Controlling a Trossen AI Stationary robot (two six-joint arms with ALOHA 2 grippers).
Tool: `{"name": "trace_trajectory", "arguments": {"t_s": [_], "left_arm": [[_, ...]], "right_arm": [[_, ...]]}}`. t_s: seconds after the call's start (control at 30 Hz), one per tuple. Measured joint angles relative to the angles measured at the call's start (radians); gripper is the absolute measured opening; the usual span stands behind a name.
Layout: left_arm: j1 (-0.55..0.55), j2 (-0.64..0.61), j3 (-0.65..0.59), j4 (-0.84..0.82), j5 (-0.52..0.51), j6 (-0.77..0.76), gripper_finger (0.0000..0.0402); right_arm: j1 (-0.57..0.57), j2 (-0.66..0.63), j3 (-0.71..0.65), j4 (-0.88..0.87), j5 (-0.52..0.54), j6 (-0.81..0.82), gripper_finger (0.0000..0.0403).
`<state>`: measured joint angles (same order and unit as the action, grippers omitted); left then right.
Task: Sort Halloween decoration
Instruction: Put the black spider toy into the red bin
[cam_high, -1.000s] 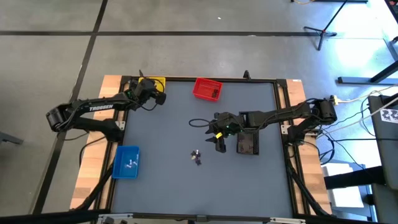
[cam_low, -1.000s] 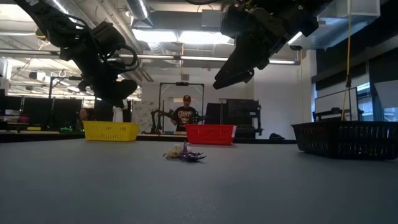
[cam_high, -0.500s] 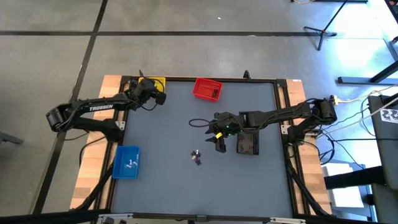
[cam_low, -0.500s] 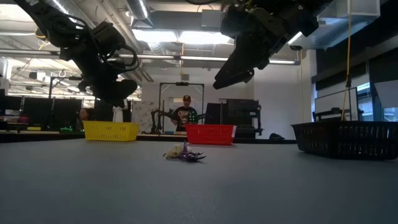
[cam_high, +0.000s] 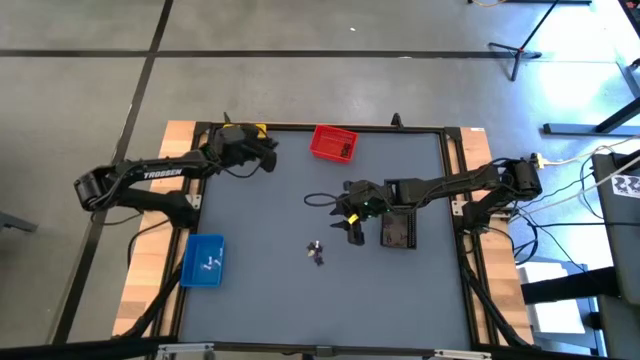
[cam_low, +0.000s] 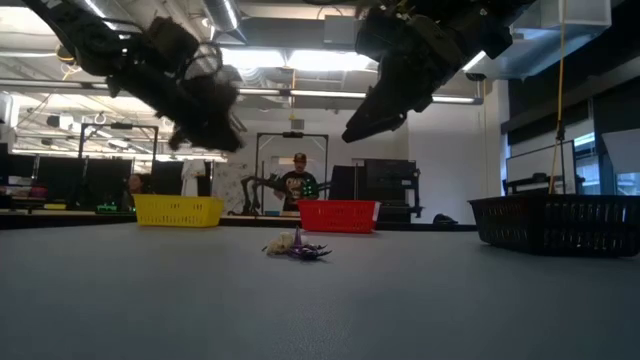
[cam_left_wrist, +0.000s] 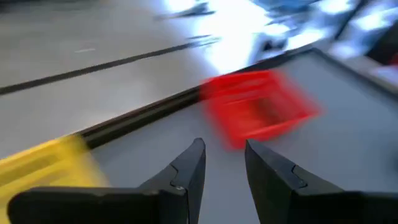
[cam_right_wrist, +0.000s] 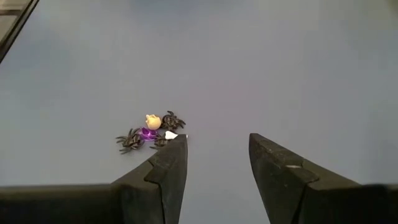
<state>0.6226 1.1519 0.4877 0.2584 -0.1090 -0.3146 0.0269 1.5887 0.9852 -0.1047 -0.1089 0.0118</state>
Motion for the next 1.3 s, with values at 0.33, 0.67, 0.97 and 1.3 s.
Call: {"name": "trace_trajectory", "arguments": {"t_s": [0.33,0.67,0.97,1.3], "left_arm": [[-0.253,0.000,0.000,0.072,0.197,-0.050,0.0106],[-0.496,0.000,0.000,0.077,0.099,-0.050,0.0106],[-0.634,0.000,0.000,0.076,0.046,-0.050,0.0105],[-0.696,0.000,0.000,0.072,-0.063,-0.050,0.0105]], "right_arm": [[0.000,0.000,-0.001,0.039,-0.025,-0.094,0.0172],[0.060,0.083,-0.001,0.185,-0.111,-0.129,0.0172],[0.133,0.205,-0.001,0.234,-0.102,-0.129,0.0172],[0.221,0.277,-0.001,0.246,-0.102,-0.132,0.0172]]}}
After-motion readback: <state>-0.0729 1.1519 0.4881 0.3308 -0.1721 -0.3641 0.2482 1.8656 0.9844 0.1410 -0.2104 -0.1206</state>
